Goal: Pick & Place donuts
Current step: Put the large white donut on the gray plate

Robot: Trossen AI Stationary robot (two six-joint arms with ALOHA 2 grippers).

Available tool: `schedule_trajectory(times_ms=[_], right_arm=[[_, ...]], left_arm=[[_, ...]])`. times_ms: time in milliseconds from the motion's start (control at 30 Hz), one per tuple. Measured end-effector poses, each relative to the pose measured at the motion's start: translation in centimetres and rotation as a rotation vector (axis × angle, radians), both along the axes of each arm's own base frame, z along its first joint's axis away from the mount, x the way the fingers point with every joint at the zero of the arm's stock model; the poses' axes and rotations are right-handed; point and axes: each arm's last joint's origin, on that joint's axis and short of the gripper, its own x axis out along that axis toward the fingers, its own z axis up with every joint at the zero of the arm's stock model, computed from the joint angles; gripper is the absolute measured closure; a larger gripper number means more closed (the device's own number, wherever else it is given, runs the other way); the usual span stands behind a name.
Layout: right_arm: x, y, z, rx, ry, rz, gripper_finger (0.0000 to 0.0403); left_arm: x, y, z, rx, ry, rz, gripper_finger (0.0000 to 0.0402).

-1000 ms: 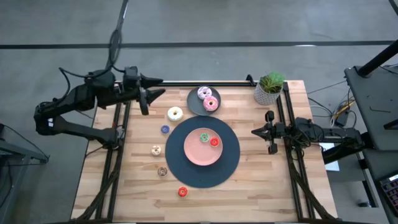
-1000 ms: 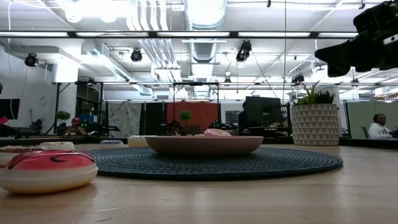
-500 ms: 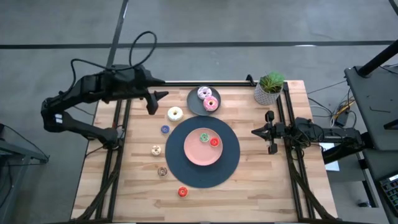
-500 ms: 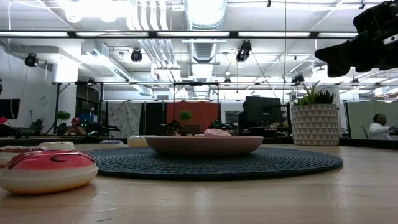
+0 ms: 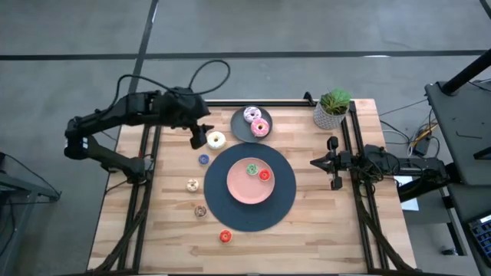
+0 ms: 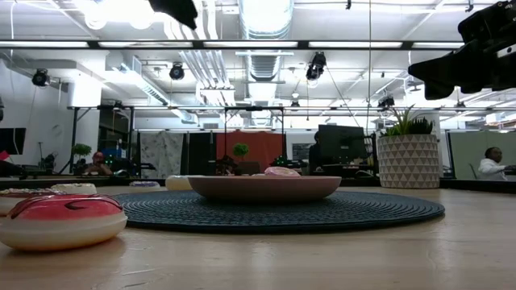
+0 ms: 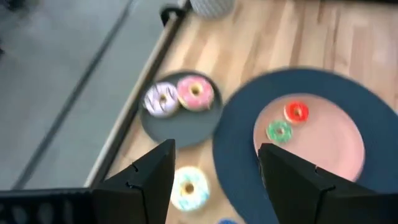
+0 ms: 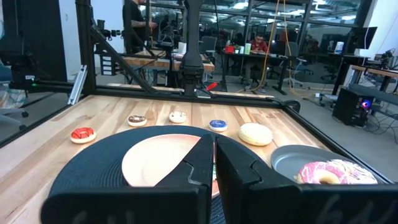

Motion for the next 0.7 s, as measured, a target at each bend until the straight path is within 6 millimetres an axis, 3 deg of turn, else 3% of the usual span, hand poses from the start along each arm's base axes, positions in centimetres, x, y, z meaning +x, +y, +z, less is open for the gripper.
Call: schedule_trajectory(times_ms=[267,700], right_arm=[[0.0,0.0,0.0,0.0,0.0,0.0,0.0394],[0.0,0.0,0.0,0.0,0.003,0.0,0.0394]], left_arm=[[1.5,1.3,-2.7,-0.08,0.134,-0.001,0.0199],[3.8,2.7,-6.1,-0.064,0.358,-0.061,0.0199]])
